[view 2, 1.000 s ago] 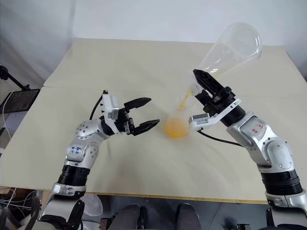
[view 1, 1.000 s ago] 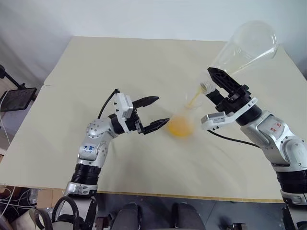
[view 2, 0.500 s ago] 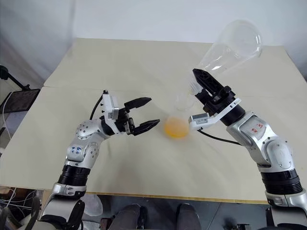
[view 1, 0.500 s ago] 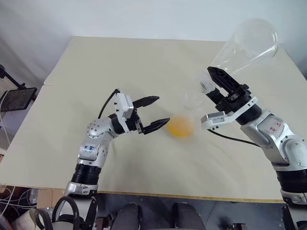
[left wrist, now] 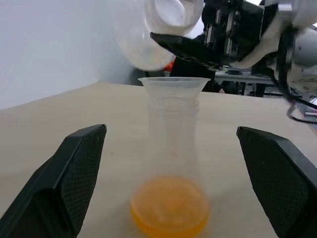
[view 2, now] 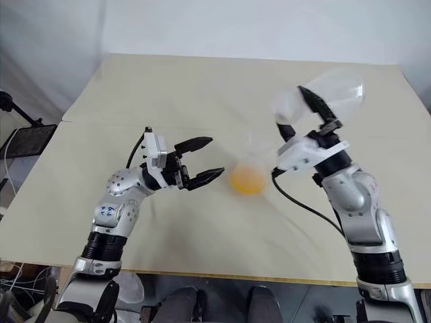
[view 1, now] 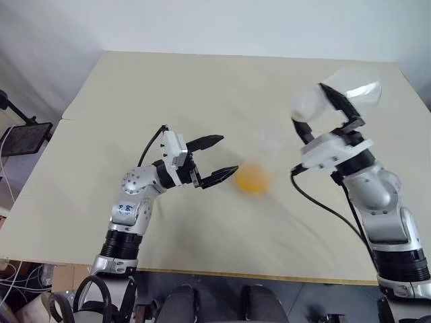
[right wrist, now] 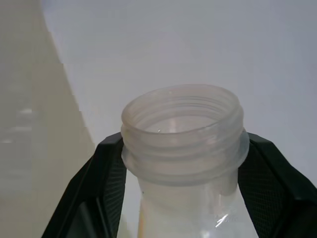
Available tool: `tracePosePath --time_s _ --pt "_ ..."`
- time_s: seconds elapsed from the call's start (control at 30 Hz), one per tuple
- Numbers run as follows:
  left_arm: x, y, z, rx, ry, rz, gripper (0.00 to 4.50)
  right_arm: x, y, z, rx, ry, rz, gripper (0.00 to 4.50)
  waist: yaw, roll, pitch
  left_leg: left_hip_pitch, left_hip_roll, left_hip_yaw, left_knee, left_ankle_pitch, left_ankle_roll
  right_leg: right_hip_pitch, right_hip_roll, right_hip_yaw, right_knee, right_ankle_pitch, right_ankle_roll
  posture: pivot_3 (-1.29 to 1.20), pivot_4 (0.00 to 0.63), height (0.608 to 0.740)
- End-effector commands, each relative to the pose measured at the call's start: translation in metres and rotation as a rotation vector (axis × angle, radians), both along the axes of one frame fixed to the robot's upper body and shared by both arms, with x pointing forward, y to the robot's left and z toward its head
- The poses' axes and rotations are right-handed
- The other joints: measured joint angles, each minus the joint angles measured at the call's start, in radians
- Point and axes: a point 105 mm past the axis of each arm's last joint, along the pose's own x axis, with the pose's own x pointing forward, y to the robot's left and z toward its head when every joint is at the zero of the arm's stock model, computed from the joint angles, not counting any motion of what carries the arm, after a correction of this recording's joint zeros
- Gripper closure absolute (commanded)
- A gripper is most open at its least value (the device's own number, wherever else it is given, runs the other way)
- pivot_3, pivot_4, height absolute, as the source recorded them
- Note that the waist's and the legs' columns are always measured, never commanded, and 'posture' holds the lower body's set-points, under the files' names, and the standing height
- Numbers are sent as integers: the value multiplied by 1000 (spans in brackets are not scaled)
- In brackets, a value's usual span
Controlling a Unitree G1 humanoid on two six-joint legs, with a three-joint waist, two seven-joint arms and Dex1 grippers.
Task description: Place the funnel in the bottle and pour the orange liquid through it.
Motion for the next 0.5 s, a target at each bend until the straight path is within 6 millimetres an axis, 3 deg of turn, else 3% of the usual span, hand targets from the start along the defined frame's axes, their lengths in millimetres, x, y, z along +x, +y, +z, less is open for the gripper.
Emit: tracePosePath --time_s 0.03,0.17,0.23,0.43,0.5 --pt "-3 -2 10 0 -56 -9 0 -7 -38 22 307 53 22 1740 0 0 0 0 0 0 0 0 0 0 0 0 0 0 0 0 150 740" --pt "-3 -1 10 2 -54 -8 0 6 -97 3 647 228 -138 1740 0 0 0 0 0 0 0 0 0 0 1 0 0 0 0 0 150 740" --pt "-3 -2 9 1 -54 -8 0 9 -117 -5 752 263 -161 1740 0 0 0 0 0 0 0 0 0 0 0 0 0 0 0 0 150 740" --pt "-3 -3 9 -2 -54 -11 0 26 -148 -33 1026 399 -148 1740 -4 0 0 1 -1 2 0 0 0 0 1 1 1 0 0 0 150 740" --pt "-3 -3 10 -3 -55 -10 0 28 -155 -37 1012 369 -164 1740 -2 0 0 1 -1 1 0 0 0 0 1 1 1 0 0 0 150 740"
